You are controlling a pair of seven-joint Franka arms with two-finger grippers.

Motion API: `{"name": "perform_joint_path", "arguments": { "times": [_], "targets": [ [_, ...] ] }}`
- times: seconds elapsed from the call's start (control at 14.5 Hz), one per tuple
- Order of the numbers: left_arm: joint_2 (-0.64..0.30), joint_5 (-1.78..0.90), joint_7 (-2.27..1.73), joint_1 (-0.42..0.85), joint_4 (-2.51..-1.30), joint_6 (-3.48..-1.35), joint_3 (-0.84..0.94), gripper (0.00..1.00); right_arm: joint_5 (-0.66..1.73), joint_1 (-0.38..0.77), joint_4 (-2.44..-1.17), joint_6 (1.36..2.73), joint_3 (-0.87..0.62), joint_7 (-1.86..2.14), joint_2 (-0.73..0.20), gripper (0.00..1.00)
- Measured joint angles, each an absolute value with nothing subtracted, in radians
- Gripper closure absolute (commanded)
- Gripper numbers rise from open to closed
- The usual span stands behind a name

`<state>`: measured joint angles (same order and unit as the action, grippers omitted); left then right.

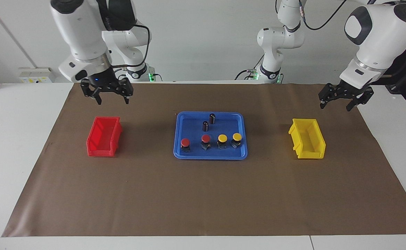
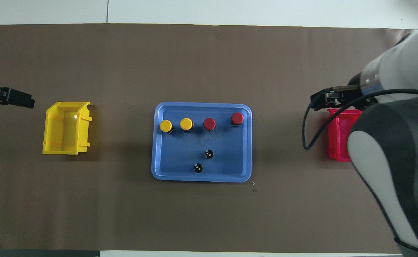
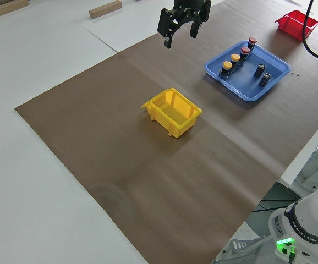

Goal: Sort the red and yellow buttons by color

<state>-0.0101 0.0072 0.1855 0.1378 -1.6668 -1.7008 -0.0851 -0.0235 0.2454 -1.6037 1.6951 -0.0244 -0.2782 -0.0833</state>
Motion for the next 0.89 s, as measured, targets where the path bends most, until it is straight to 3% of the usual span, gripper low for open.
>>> {"name": "perform_joint_path", "arguments": {
  "times": [0.28, 0.48, 0.89],
  "targets": [
    [0.018, 0.007, 0.175, 0.14, -1.767, -1.8, -0.079, 0.0, -0.008, 0.396, -1.569, 1.922, -0.026, -0.487, -0.254, 0.0],
    [0.035, 0.007, 0.072, 0.196, -1.873, -1.923, -0.075, 0.0, -0.006, 0.441, -1.577, 2.023, -0.025, -0.549, -0.351, 0.0],
    [-0.051, 0.007, -0.358, 0.473, -1.974, -2.151, -0.062, 0.0, -0.005, 0.456, -1.728, 2.188, -0.025, -0.553, -0.374, 0.13]
  ]
}}
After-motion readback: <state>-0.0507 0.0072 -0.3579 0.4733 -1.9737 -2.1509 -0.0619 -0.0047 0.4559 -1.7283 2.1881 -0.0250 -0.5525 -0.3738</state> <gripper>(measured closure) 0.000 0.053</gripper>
